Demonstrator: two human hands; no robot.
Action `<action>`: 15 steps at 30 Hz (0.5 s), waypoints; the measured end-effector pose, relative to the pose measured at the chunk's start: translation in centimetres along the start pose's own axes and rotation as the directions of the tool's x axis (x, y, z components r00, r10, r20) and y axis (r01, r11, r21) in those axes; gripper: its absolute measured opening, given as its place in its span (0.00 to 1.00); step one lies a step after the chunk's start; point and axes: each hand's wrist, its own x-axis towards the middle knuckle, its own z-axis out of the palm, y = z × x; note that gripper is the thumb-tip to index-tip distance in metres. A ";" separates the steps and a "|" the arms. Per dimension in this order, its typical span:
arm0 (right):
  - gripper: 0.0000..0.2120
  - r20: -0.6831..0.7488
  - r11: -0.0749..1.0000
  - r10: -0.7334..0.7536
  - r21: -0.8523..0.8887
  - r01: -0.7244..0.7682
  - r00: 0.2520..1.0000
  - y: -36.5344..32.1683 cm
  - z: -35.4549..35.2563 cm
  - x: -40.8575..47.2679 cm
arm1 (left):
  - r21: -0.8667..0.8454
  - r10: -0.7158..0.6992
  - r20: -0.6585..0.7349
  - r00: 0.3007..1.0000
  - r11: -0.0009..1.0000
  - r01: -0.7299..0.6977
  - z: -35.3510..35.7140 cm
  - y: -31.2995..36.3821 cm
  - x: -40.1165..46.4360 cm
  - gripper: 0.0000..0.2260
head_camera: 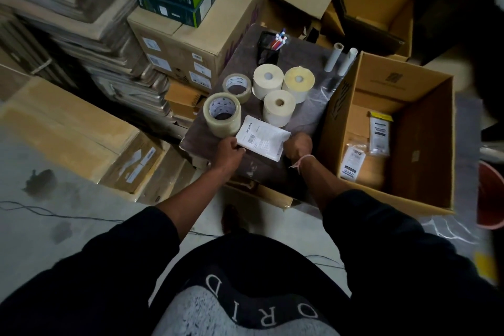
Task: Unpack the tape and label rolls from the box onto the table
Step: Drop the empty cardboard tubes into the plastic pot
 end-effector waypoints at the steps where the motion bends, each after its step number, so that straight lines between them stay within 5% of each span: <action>1: 0.23 0.087 0.966 0.176 0.174 -0.189 0.981 -0.7 -1.0 -2.5 | -0.002 -0.011 -0.003 1.000 1.000 0.011 0.1 0.2 -0.2 0.10; 2: 0.14 0.143 0.930 0.228 0.261 -0.259 0.963 -2.4 -2.0 -4.1 | -0.014 -0.011 0.002 1.000 1.000 0.011 0.2 0.4 -0.4 0.11; 11: 0.20 -0.115 0.817 0.069 0.577 0.010 0.991 -3.5 -10.2 -5.5 | -0.171 0.171 0.134 0.976 0.974 -0.147 3.2 5.8 -3.7 0.08; 15: 0.12 -0.157 0.628 0.122 0.777 0.046 0.980 0.0 -13.3 -5.6 | -0.210 0.216 0.178 0.960 0.961 -0.177 6.0 9.1 -4.8 0.06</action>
